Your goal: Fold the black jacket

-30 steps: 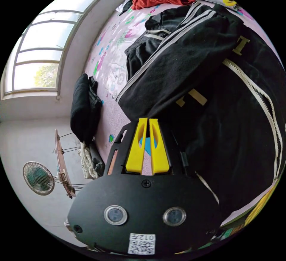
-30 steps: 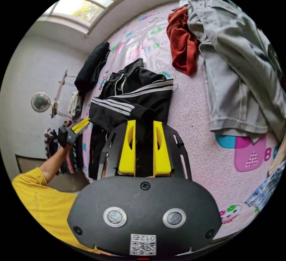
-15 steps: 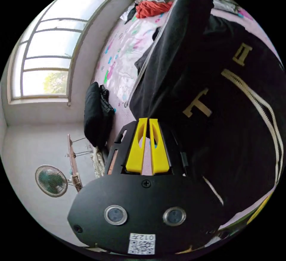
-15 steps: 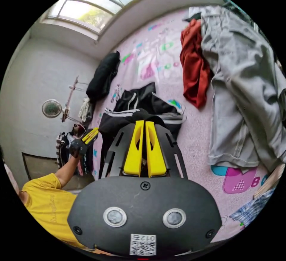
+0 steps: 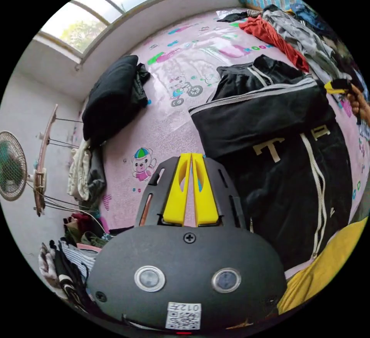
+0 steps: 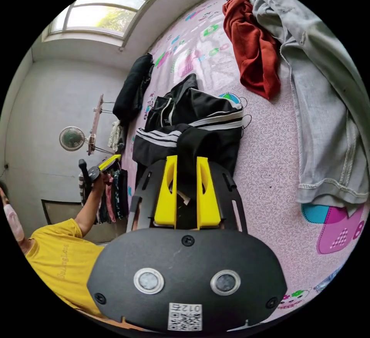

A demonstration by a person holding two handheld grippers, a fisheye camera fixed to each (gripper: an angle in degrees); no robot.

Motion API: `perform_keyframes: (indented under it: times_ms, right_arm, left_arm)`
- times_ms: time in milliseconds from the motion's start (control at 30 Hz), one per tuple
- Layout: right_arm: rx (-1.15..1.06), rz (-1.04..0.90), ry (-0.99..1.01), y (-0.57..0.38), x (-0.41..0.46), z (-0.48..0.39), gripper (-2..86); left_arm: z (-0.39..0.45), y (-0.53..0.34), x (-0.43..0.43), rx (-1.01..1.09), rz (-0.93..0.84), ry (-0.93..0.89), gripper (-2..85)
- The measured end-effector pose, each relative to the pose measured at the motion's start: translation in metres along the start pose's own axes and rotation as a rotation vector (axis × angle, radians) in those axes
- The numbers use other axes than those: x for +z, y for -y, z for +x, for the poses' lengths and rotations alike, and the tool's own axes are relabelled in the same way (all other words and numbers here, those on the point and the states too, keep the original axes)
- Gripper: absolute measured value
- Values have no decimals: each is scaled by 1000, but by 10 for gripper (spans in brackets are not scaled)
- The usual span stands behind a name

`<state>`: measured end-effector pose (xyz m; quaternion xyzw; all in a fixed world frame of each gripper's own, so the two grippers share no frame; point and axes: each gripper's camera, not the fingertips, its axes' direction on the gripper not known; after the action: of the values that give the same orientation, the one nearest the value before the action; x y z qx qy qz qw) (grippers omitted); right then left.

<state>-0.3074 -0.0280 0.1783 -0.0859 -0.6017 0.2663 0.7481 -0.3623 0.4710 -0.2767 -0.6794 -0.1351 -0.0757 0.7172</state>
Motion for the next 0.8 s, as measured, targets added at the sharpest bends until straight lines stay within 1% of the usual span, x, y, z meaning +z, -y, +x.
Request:
perform_keyframes:
  times_ms: [33,100,200,300,333,367,433,467,533,633,733,800]
  right_arm:
    - [12,13,21,-3,-1,3,95]
    - [17,8,32,-6,4,5,102]
    - [-14,-56,-48,-3,21,-4,90]
    - [-21,-1,-151,6,16,-14,48]
    - [-20,82,-209,9,5,-18,28]
    - [-19,152,-195,13,-5,-19,23]
    - [2,199,-171,20,-13,-17,20]
    - [-7,170,-177,26,-9,-18,21]
    - [-31,129,-200,28,-3,-20,29]
    - [-96,113,-180,20,1,-24,66]
    - [-202,90,-263,7,7,-32,87]
    - [-274,43,-333,4,19,-36,92]
  left_arm:
    - [-11,11,12,-16,7,-86,1]
    - [-20,28,36,-11,9,-196,2]
    - [-27,54,85,-28,-23,-291,3]
    - [-34,74,135,-41,-123,-336,2]
    - [-44,77,148,-102,-122,-331,1]
    - [-51,76,154,-147,-113,-342,1]
    - [-77,71,179,-292,-102,-453,1]
    - [-80,69,186,-301,-114,-472,1]
    - [-89,63,200,-287,-113,-489,1]
    - [-102,53,198,-287,-76,-484,2]
    - [-108,41,183,-228,-7,-434,3]
    - [-110,37,182,-191,0,-381,3]
